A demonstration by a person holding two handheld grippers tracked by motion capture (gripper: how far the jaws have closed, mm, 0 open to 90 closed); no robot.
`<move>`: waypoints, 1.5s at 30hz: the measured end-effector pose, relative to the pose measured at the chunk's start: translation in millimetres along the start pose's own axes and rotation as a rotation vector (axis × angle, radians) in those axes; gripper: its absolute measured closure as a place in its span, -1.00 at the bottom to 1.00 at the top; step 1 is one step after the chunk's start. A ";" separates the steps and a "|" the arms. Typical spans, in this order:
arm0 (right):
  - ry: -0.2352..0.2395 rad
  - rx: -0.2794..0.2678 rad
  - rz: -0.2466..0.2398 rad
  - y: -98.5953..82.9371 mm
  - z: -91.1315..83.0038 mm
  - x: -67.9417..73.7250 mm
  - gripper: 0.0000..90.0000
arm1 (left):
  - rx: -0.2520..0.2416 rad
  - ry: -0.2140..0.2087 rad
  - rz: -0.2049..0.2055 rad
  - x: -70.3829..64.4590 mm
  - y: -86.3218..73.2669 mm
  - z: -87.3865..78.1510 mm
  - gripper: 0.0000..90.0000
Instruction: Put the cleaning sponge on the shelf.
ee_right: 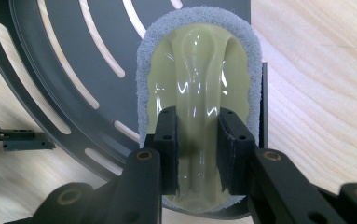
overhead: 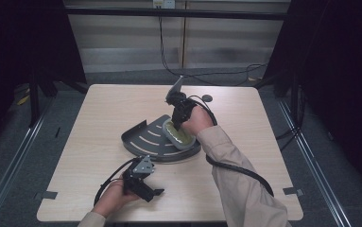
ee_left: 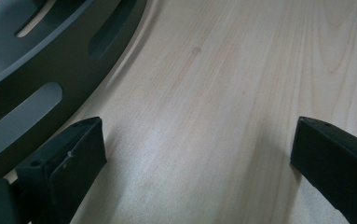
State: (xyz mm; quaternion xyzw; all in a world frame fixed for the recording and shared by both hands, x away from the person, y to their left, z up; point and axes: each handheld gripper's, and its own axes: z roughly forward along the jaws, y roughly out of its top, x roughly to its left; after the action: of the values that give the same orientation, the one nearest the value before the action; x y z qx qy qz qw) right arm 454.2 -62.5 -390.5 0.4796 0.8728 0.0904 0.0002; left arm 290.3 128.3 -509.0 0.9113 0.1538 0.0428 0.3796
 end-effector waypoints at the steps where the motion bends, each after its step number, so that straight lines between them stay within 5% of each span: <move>1: -0.001 0.002 0.000 -0.4 1.1 -0.4 0.60 | -0.001 0.001 0.001 0.0 -0.1 0.1 -0.94; 45: 0.014 0.020 -0.003 -12.6 23.8 -10.9 0.59 | 0.000 0.003 0.001 -0.1 0.0 0.0 -0.94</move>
State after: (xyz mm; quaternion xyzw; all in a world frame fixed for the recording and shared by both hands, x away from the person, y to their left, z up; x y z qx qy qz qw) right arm 451.6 -74.5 -416.9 0.4779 0.8742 0.0851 -0.0103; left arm 290.2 128.3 -509.1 0.9113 0.1539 0.0444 0.3792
